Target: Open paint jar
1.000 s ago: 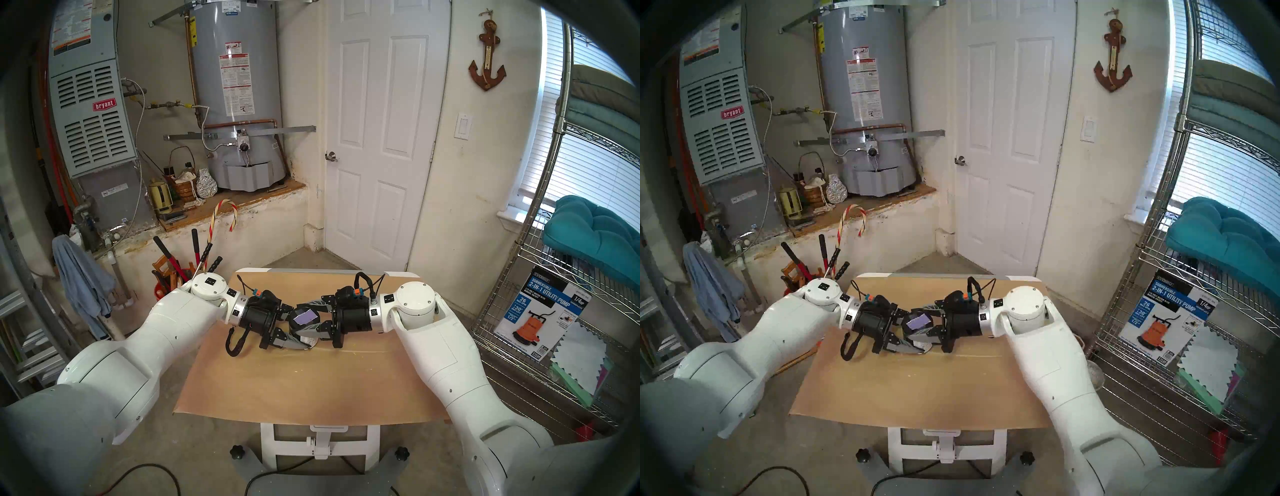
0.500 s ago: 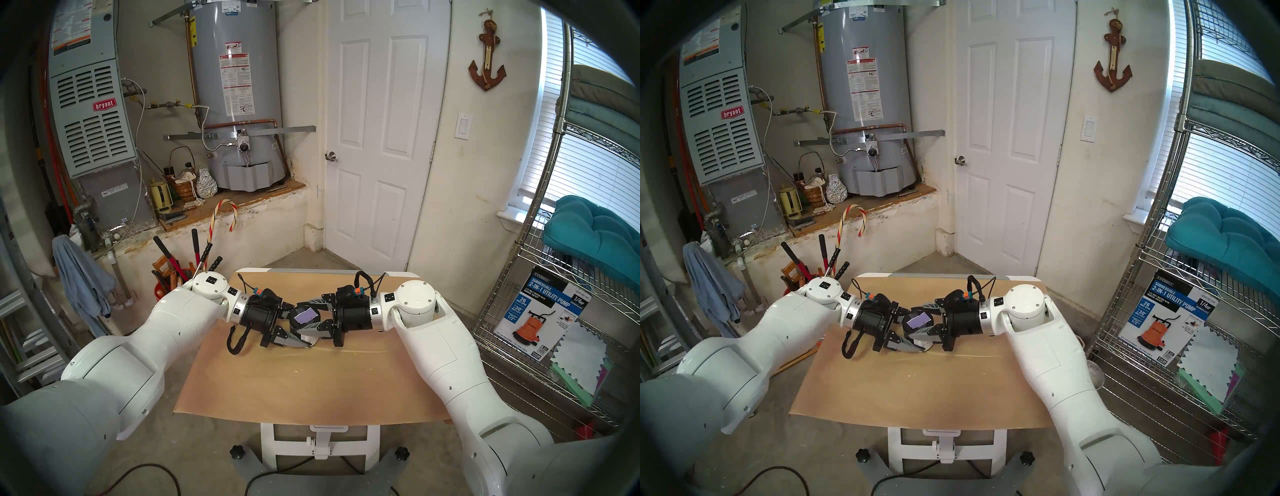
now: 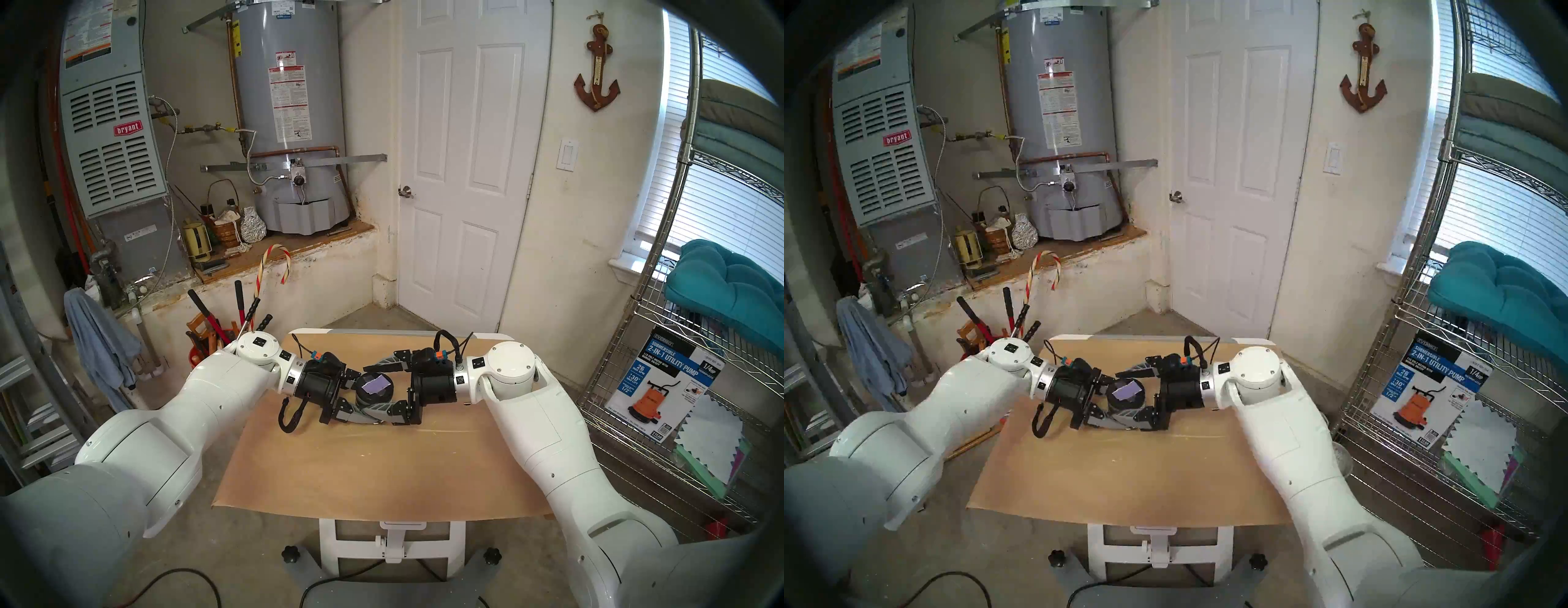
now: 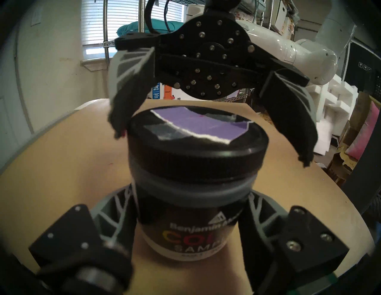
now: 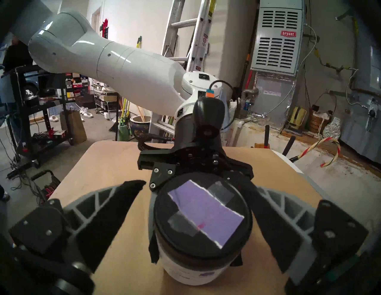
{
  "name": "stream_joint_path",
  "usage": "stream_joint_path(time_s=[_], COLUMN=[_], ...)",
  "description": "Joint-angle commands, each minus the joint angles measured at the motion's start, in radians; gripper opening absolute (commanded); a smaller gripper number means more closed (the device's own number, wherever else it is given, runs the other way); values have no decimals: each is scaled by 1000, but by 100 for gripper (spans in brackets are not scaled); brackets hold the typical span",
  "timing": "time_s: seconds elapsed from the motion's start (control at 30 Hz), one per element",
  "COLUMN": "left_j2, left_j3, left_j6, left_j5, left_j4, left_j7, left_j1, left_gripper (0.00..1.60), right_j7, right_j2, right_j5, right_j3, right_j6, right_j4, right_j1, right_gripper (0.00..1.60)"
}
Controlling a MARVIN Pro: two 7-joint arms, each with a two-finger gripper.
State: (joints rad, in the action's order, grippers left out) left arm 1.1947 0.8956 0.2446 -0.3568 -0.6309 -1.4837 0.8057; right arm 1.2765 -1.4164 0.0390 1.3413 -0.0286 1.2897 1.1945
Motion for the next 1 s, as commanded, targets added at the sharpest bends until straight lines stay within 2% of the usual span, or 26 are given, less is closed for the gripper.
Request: stream_joint_path(time_s=[0.0, 0.13, 0.2, 0.33, 0.43, 0.7, 0.73, 0.8, 0.97], left_j2=[-12, -11, -9, -8, -9, -16, -19, -26, -44], left_j3=[10, 15, 20, 16, 19, 26, 27, 29, 37], left_j6=[-14, -33, -38, -57, -64, -97, -101, -116, -146], left_j5=[-2, 7, 3, 15, 14, 23, 24, 29, 42], left_j4=[-49, -68, -81, -123, -153, -233, -243, -264, -317], left_j7=[24, 79, 100, 156, 192, 307, 320, 351, 413], left_j1=[3, 21, 33, 56, 79, 128, 133, 144, 172], left_gripper=[0, 0, 0, 0, 0, 0, 0, 0, 0], right_j7=[-76, -144, -164, -255, -303, -345, -337, -354, -375], right_j2=[-55, -75, -90, -106, -118, -134, -135, -135, -124], right_j5=[-72, -81, -78, -44, -47, -56, -63, -54, -35], right_j3=[87, 134, 162, 178, 180, 184, 183, 185, 182], right_j6=[-101, -180, -190, -242, -255, -273, -261, -279, -293], right_j4=[70, 117, 134, 204, 244, 358, 337, 387, 444], right_j1=[29, 57, 76, 137, 177, 254, 244, 275, 316], right_gripper=[160, 160, 160, 160, 160, 160, 160, 160, 160])
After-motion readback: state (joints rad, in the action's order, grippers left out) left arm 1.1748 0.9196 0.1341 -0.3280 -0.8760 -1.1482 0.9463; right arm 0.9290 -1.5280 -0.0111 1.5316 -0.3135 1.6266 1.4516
